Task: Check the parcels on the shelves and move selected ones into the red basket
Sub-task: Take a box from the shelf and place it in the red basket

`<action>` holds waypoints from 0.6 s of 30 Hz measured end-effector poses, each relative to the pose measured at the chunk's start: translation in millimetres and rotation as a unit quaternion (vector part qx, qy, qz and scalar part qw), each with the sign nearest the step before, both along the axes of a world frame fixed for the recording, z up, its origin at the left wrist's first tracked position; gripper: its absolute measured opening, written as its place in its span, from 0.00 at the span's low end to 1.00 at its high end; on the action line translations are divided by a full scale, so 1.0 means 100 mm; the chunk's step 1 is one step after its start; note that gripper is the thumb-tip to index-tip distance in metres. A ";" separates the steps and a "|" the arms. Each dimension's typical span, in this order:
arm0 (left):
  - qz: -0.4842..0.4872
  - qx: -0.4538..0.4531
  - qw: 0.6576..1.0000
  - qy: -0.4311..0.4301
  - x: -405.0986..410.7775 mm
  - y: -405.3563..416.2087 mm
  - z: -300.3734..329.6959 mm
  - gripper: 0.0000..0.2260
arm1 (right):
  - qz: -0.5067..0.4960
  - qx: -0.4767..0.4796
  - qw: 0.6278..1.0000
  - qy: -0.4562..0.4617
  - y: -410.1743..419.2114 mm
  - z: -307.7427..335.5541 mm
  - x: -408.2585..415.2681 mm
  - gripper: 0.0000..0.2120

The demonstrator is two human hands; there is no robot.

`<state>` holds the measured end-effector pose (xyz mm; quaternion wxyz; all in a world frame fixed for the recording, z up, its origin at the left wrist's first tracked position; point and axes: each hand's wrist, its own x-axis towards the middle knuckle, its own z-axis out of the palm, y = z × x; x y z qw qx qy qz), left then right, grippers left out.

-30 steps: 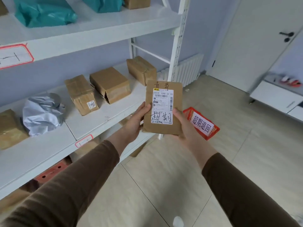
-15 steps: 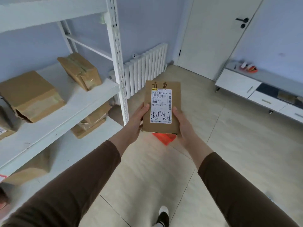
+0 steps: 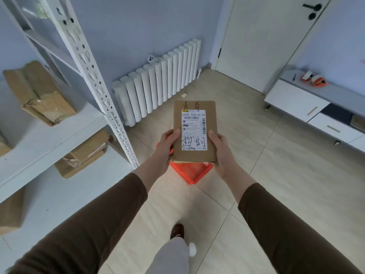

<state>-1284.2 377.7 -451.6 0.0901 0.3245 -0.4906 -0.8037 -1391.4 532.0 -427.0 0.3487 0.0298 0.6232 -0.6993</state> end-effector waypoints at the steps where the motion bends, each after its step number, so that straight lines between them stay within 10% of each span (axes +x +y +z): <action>1: 0.004 0.007 1.000 -0.001 -0.16 -0.06 -0.05 0.36 | 0.004 0.006 1.000 0.002 -0.07 -0.05 -0.18 0.25; 18: 0.066 0.097 0.992 -0.035 -2.31 -0.10 -1.29 0.26 | 0.137 0.065 0.988 -0.026 -0.44 -1.48 -2.61 0.22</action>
